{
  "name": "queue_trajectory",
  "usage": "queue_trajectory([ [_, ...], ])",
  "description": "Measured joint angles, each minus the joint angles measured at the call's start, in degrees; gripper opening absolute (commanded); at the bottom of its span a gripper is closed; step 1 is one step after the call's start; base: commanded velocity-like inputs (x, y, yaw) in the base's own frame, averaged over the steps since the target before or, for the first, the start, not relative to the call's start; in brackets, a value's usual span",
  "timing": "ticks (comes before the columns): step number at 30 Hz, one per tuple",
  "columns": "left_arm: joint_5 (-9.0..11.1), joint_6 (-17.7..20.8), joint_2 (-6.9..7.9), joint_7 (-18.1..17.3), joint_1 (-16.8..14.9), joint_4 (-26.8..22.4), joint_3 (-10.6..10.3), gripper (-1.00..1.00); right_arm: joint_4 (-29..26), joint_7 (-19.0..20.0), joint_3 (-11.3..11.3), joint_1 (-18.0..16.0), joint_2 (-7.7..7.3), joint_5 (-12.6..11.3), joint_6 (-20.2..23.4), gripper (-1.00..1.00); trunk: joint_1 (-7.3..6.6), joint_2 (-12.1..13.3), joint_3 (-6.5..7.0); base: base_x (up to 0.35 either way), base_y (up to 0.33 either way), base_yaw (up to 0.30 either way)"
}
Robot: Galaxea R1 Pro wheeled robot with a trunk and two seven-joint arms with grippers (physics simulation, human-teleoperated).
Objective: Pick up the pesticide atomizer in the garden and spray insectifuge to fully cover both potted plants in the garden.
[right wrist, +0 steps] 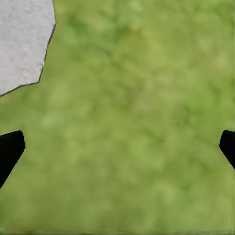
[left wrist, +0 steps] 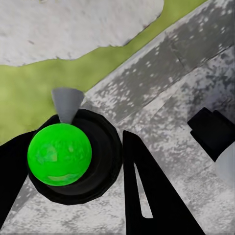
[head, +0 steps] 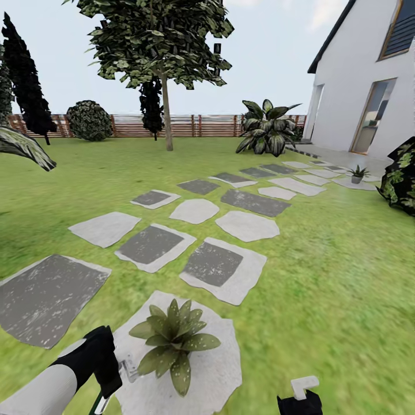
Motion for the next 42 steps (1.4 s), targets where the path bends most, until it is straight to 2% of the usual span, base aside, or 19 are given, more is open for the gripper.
queue_trajectory([
  [12,-0.2,0.2,0.00,0.2,0.0,0.0,0.2,-1.00,0.0,0.0,0.0,0.0,-0.01,0.0,0.0,1.00,0.00,0.0,0.00,-0.267,0.226,-0.187],
  [18,-0.4,0.7,-0.01,0.2,0.0,0.1,0.0,-1.00,0.0,0.0,0.0,0.0,0.00,0.0,0.0,1.00,-0.02,0.0,0.00,-0.069,0.285,-0.257],
  [23,-0.5,6.5,-0.13,0.1,-0.3,0.0,-0.6,-1.00,0.0,0.0,0.0,0.0,0.00,0.0,0.0,1.00,-0.02,0.0,0.00,-0.003,0.301,-0.257],
  [28,-0.5,7.2,-0.31,-0.1,-0.3,-0.1,-0.6,-1.00,0.0,0.0,0.0,0.0,0.00,0.0,0.0,1.00,-0.02,0.0,0.00,0.000,0.189,-0.113],
  [29,-0.2,7.2,-0.48,-0.2,-0.2,-0.1,-0.5,-1.00,0.0,0.0,0.0,0.0,0.00,0.0,0.0,1.00,-0.02,0.0,0.00,0.000,0.009,-0.003],
  [36,-0.4,7.2,-4.22,-0.3,-0.3,-0.6,-0.7,-1.00,0.0,0.0,0.0,0.0,0.00,0.0,0.0,1.00,-0.02,0.0,0.00,0.000,0.001,-0.005],
  [42,-0.7,7.1,-3.90,-0.2,-0.4,-0.3,-0.9,-1.00,0.0,0.0,0.0,0.0,0.00,0.0,0.0,1.00,-0.02,0.0,0.17,0.000,0.000,-0.168],
])
